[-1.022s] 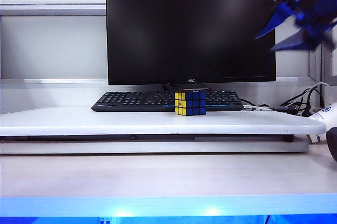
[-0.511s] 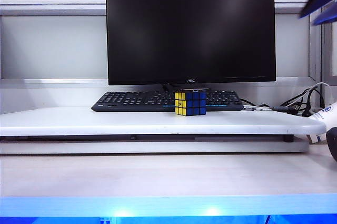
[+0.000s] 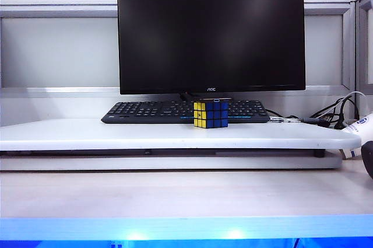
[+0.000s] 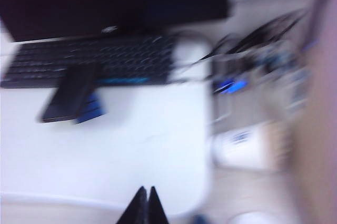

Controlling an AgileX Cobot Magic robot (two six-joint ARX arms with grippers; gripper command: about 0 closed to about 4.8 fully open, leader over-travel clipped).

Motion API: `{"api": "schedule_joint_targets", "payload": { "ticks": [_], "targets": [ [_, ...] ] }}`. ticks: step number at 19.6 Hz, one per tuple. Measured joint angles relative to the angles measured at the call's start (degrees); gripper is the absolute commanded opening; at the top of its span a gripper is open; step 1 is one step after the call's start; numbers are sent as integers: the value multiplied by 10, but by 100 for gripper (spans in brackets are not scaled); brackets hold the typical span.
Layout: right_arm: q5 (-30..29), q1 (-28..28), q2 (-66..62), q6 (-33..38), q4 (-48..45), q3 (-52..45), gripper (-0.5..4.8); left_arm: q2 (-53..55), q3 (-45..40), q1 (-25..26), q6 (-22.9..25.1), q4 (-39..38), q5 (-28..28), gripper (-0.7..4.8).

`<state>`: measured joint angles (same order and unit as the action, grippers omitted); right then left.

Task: Put the phone on top of the Rubik's Cube.

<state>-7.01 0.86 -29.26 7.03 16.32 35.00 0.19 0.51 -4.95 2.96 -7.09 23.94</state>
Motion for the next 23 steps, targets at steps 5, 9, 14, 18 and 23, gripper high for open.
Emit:
{"api": "schedule_joint_targets", "payload": {
  "ticks": [5, 9, 14, 18, 23],
  "targets": [
    [21, 0, 145, -50, 32, -66, -5, 0, 0, 0, 0, 0, 0, -6],
    [42, 0, 278, -5, 67, -145, -5, 0, 0, 0, 0, 0, 0, -6],
    [45, 3, 288, 12, 70, -185, -5, 0, 0, 0, 0, 0, 1, -6],
    [44, 3, 289, 8, 56, -224, -5, 0, 0, 0, 0, -1, -1, -6],
    [43, 3, 289, -4, 57, -285, -5, 0, 0, 0, 0, -1, -6, -5]
  ]
}}
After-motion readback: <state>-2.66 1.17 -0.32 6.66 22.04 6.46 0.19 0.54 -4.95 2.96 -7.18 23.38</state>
